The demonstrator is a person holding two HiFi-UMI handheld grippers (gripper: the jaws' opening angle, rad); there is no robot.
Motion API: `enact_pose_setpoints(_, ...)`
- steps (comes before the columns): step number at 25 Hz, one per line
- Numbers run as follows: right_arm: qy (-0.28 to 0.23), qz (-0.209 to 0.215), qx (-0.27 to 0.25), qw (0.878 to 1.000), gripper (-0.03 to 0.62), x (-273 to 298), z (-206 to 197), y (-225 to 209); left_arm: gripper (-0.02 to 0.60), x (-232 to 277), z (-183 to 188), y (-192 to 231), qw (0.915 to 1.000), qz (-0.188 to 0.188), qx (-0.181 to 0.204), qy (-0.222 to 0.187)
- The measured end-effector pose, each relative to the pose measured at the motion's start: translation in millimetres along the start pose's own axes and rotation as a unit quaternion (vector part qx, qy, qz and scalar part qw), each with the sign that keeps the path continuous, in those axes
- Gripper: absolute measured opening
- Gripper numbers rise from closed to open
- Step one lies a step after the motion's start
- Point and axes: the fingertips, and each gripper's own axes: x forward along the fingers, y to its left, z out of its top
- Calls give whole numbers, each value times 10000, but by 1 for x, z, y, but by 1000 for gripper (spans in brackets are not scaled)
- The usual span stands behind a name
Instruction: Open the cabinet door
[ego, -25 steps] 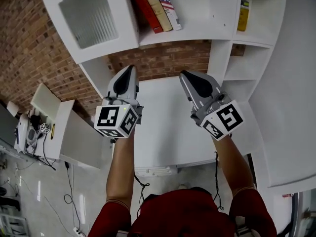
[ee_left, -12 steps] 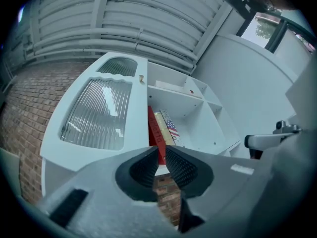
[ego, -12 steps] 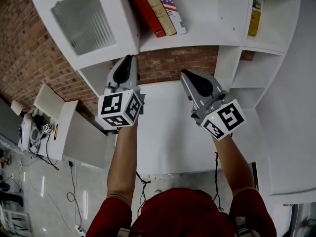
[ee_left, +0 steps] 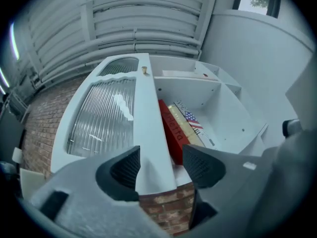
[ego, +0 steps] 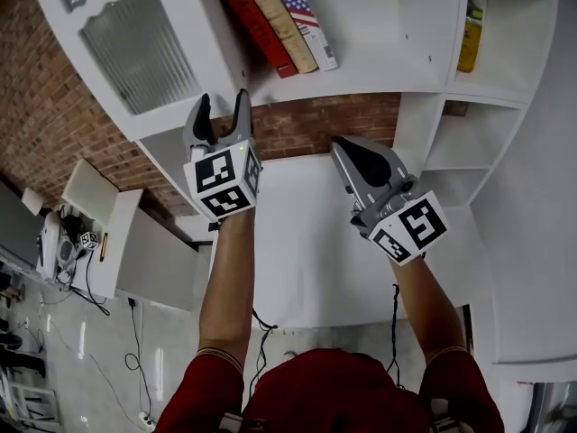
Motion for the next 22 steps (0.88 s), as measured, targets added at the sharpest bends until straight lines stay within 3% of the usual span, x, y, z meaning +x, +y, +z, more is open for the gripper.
enact_pose_setpoints(4,13,-5,41,10000,12,-4,-5,-11,288,12,-4,6,9988,424,208,102)
enact_pose_setpoints(14,22,-116,112,9999,12,-21,-8,-32,316,26,-14,17,9906,1173,571,411)
enact_pose_setpoints(22,17,-207,189,9996,12,-26,-11,-38,311,24,-9,16,9898,1083,826,428)
